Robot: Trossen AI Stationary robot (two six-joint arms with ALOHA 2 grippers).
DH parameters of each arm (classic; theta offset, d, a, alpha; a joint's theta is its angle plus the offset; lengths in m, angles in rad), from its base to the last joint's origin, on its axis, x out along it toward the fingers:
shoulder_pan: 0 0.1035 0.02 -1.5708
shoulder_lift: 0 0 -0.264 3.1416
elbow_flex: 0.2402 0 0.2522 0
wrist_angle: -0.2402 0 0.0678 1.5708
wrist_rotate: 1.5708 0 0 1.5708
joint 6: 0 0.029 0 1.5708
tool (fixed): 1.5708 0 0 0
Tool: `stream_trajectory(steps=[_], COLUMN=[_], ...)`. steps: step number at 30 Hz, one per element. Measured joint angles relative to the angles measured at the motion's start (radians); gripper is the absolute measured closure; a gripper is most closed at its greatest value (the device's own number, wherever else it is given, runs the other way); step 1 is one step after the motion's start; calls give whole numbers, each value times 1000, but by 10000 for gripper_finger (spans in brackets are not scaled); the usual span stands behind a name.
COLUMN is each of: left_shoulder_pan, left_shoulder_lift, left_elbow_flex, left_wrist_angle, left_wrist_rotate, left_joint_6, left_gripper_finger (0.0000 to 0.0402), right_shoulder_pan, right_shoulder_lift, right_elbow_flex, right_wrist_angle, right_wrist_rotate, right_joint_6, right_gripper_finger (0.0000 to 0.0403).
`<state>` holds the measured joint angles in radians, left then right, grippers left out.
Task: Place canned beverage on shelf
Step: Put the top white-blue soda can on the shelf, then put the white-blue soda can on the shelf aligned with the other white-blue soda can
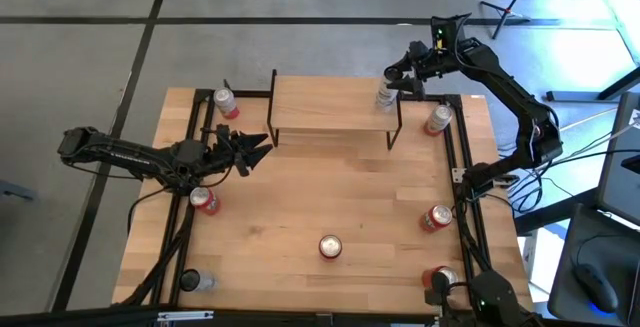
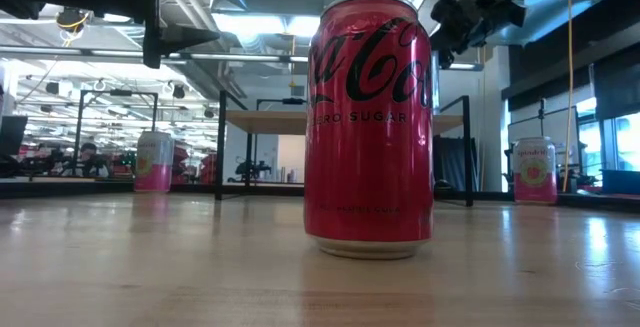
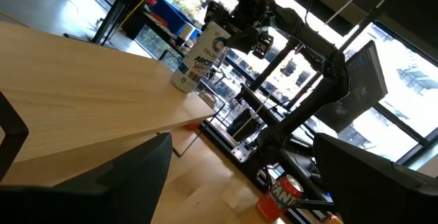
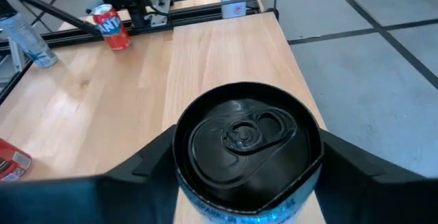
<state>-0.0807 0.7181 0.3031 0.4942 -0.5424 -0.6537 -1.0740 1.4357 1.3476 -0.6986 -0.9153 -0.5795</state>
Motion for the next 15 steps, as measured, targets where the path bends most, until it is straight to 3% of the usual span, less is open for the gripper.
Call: stream_trajectory(steps=[3, 6, 15], left_shoulder_pan=[0, 0, 0], left_shoulder_lift=[0, 0, 0], left_elbow_flex=[0, 0, -1], left_wrist_angle=[0, 0, 63], left_wrist_rotate=[0, 0, -57], left_joint_6=[0, 1, 6], left_gripper_finger=[53, 53, 53], right_shoulder_pan=[0, 0, 34], right_shoulder_lift=[0, -1, -8], right_elbow_flex=[0, 2, 167], right_wrist_angle=[9, 25, -36], right_wrist_rotate=[7, 11, 24], right_joint_6=[22, 64, 250], right_gripper_finger=[81, 47, 42])
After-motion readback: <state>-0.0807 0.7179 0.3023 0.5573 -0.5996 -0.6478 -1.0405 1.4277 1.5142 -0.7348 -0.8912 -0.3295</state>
